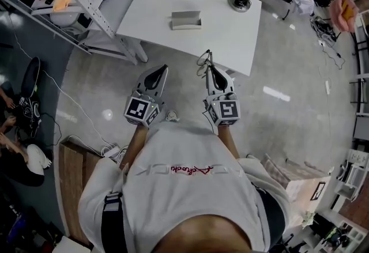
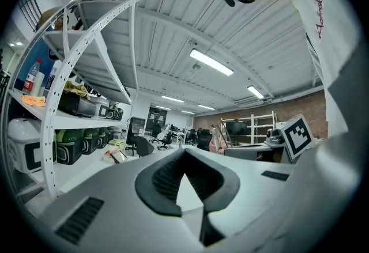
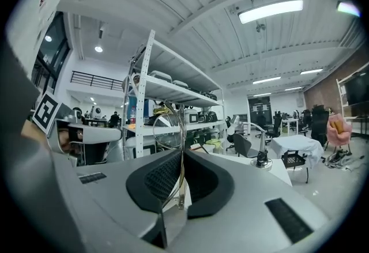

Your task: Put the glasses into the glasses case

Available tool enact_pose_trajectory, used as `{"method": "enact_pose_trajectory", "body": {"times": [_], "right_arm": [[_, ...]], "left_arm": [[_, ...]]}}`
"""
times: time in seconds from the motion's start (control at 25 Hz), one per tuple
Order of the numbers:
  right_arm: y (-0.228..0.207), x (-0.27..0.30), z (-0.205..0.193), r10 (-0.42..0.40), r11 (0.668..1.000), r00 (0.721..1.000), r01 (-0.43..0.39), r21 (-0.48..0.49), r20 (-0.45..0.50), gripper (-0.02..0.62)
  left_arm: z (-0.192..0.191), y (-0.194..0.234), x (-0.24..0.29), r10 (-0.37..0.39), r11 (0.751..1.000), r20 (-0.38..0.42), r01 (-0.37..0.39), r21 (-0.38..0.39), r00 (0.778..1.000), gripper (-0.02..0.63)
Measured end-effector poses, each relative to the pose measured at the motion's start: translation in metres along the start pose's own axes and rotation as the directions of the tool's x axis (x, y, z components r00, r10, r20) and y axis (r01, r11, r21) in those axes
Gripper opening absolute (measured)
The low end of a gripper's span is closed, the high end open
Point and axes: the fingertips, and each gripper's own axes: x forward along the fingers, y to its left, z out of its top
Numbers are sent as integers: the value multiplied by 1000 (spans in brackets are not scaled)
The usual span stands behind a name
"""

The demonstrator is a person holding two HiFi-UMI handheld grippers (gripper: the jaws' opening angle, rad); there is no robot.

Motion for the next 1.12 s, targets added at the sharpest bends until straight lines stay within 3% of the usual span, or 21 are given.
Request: {"method": "enact_pose_trajectory", "body": {"times": [0.48,0.84,1.12], "right_arm": [[1,22,-20,-41,999,998,42,20,-51,15],[-10,43,-31,-40,999,997,42,25,-71,15],[-30,86,-33,-23,999,997,25,33,-70,15]], "left_arm": [[-10,28,18,-44,999,-30,44,-6,999,8],[-21,45,30,-27,999,-49,25,-26,998,8],[-16,72,68,-18,1000,-46,17,-14,999,8]]}}
